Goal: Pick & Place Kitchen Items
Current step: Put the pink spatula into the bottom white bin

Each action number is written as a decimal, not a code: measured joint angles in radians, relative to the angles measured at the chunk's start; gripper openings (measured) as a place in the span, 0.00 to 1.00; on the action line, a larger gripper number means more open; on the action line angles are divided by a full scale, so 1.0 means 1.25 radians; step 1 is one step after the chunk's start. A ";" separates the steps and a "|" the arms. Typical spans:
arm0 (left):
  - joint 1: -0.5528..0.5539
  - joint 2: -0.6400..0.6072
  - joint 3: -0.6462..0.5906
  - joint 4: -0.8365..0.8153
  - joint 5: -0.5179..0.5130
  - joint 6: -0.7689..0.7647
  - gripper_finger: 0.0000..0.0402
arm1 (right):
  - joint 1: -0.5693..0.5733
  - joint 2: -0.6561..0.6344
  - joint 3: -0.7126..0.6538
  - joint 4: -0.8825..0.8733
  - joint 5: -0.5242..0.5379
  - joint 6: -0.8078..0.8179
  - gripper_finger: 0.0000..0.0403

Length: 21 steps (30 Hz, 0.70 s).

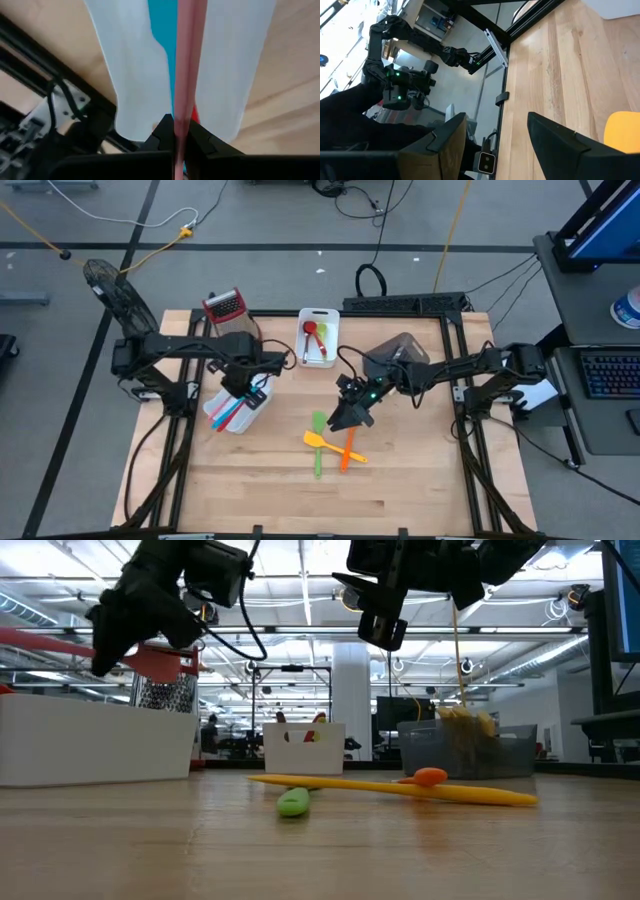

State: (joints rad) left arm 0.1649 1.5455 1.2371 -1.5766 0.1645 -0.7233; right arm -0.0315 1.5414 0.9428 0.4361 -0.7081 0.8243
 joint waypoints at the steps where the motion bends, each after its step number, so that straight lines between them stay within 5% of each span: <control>1: 0.007 0.003 -0.002 0.001 0.000 0.010 0.01 | 0.000 0.000 0.000 -0.001 0.000 0.000 0.51; 10: 0.025 0.030 -0.001 -0.003 0.077 0.054 0.01 | 0.000 0.000 0.000 0.000 0.000 0.000 0.51; 21: 0.026 0.031 -0.119 0.005 0.115 0.069 0.01 | 0.000 0.000 0.000 0.000 0.000 -0.002 0.51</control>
State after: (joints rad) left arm 0.1970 1.5845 1.0885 -1.5701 0.3080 -0.6367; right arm -0.0315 1.5414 0.9428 0.4362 -0.7082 0.8219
